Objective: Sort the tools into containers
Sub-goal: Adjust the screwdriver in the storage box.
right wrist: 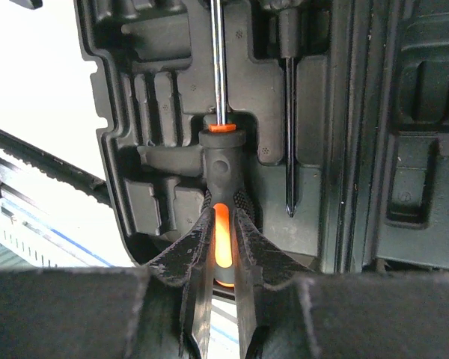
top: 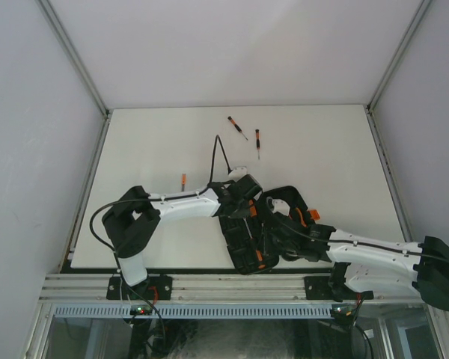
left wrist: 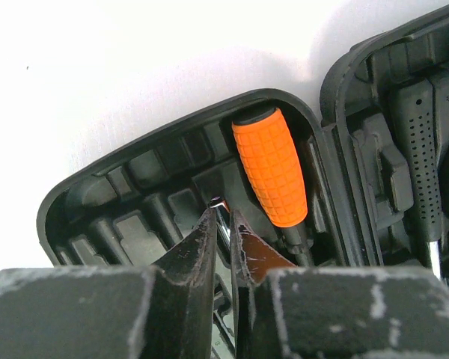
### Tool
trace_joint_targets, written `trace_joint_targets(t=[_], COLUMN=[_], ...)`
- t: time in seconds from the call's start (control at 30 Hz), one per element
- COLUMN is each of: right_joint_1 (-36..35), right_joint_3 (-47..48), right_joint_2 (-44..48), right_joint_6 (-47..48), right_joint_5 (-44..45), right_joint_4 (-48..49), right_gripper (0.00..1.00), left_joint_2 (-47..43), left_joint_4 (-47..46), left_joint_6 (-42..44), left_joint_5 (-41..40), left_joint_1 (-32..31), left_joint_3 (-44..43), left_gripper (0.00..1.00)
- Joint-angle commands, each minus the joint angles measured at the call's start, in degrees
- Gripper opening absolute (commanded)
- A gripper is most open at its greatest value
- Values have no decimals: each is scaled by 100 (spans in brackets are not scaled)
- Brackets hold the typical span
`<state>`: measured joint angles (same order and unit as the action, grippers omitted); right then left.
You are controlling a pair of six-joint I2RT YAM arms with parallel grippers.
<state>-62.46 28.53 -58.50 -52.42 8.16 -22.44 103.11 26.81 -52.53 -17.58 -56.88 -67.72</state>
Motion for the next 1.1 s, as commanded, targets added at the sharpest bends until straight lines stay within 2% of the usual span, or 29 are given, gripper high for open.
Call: trace_joint_targets(t=[0.0, 0.2, 0.5, 0.8, 0.9, 1.07], right_joint_1=[-65, -65, -56, -58, -56, -47], right_joint_3=[-5, -1, 132, 346, 412, 443], right_joint_2=[-183, -445, -715, -1266, -1481, -1864], right_joint_6=[71, -90, -398, -513, -523, -606], right_joint_5=[-136, -26, 112, 85, 93, 86], right_joint_4=[356, 243, -478, -884, -1034, -1256], right_gripper=[14, 14, 13, 14, 11, 3], left_joint_2=[68, 70, 35, 183, 183, 310], left_joint_4=[-104, -100, -225, -361, -369, -425], left_joint_6=[-58, -5, -17, -99, -115, -194], left_joint_5=[45, 88, 264, 532, 542, 731], left_joint_1=[-7, -3, -7, -7, -12, -15], left_joint_3=[-229, -273, -111, 83, 157, 260], left_gripper=[14, 14, 13, 4, 0, 0])
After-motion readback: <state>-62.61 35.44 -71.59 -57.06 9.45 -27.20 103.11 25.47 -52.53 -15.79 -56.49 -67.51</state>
